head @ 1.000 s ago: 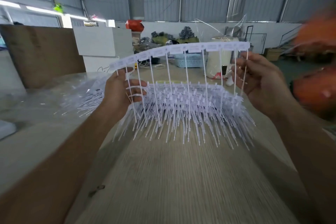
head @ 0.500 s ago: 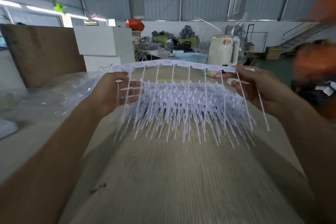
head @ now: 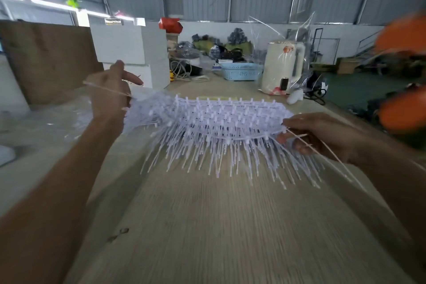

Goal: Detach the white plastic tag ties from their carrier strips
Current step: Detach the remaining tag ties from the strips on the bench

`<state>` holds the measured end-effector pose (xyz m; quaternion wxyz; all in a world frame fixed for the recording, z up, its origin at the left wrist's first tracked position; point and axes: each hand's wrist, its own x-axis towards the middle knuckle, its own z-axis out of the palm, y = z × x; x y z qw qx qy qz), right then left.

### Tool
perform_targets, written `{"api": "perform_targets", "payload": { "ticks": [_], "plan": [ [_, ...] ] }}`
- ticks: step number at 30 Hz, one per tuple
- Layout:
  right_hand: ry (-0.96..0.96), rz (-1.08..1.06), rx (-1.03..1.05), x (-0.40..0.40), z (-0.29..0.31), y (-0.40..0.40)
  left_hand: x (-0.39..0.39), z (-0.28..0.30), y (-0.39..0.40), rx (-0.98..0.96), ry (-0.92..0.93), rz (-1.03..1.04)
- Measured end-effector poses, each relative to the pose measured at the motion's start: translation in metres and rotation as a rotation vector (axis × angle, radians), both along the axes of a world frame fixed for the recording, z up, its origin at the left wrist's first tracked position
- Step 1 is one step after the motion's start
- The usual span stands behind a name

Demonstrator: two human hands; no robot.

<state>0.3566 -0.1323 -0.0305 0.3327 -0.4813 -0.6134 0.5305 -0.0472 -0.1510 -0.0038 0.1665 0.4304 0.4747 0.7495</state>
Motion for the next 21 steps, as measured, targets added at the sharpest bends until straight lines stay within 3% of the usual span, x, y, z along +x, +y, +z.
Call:
{"api": "perform_targets", "payload": {
  "ticks": [3,9,11,16,21],
  "plan": [
    [-0.168,0.017,0.129,-0.01,-0.003,-0.008,0.007,-0.006,-0.002,0.059,0.232,0.105],
    [-0.097,-0.024,0.26,-0.01,0.002,-0.013,0.02,-0.002,-0.005,0.17,0.402,0.108],
    [-0.073,-0.018,0.262,-0.006,0.003,-0.016,0.024,0.006,-0.011,0.255,0.403,0.16],
    [0.16,-0.007,0.315,0.008,0.013,-0.017,0.025,0.038,-0.022,0.297,0.155,0.096],
    [0.296,0.056,0.376,0.013,0.017,-0.017,0.04,0.043,-0.027,0.175,0.365,-0.036]
  ]
}}
